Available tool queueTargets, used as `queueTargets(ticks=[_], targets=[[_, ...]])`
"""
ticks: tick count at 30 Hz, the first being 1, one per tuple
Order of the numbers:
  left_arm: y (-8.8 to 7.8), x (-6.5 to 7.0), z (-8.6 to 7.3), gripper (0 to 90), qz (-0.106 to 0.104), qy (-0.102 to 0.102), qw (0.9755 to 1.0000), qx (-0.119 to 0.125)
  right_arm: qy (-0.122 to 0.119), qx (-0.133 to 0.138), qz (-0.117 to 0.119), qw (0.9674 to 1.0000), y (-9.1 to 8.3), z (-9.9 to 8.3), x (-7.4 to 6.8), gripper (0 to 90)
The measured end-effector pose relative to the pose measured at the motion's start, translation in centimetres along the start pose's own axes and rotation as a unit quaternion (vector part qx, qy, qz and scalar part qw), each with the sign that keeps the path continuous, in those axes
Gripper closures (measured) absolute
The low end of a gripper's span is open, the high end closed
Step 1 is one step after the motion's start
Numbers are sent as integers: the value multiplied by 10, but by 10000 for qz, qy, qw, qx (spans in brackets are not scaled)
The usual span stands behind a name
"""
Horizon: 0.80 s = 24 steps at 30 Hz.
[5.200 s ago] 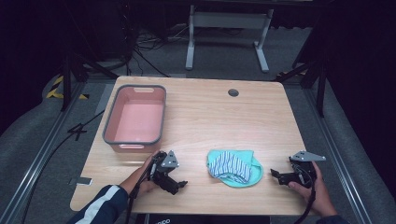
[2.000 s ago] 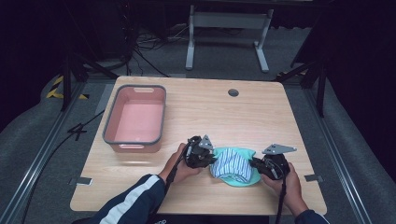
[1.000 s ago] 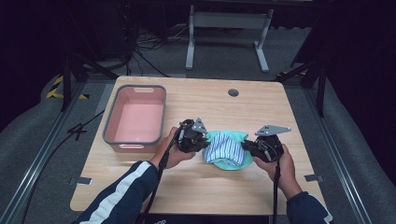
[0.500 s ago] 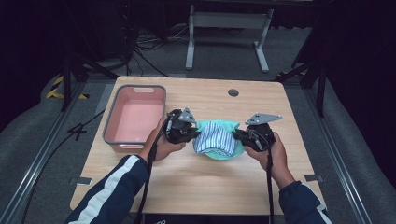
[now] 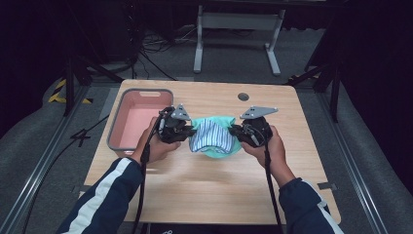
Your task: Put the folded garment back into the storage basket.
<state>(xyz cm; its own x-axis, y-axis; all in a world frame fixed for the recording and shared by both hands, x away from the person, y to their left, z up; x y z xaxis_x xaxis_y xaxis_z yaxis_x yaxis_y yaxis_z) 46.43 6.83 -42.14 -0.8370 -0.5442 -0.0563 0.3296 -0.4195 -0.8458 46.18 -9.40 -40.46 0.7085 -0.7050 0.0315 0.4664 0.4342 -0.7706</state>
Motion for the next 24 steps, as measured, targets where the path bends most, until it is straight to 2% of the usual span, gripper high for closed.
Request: queueTargets(ticks=[7, 10, 17, 18, 24], targets=[[-13, -13, -5, 824, 161, -138, 9998, 70, -94, 42, 64, 9999, 4, 17, -8, 837], [-21, -21, -10, 824, 283, -214, 9993, 76, -155, 73, 121, 9998, 8, 27, -14, 837], [-32, -32, -21, 824, 413, -366, 9985, 60, -246, 148, 260, 9993, 16, 42, -23, 837], [-36, -36, -26, 824, 467, -444, 9979, 63, -287, 184, 319, 9989, 19, 49, -27, 837], [-48, -47, -39, 824, 618, -629, 9961, 55, -400, 232, 438, 9980, 27, 63, -37, 837]])
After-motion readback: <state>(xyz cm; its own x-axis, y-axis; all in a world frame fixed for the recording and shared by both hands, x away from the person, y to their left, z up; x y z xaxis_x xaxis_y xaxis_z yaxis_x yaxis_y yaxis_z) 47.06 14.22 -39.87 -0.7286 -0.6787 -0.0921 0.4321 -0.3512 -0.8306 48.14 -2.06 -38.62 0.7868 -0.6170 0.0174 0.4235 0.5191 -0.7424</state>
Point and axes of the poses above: each handheld gripper's, and its own axes: y roughly forward along the jaws, z roughly out of its top, x roughly to its right, the point moved 10 cm from there along y, roughly forward along the jaws, and after that the axes turned 12 degrees about -x, right-handed, at the moved point
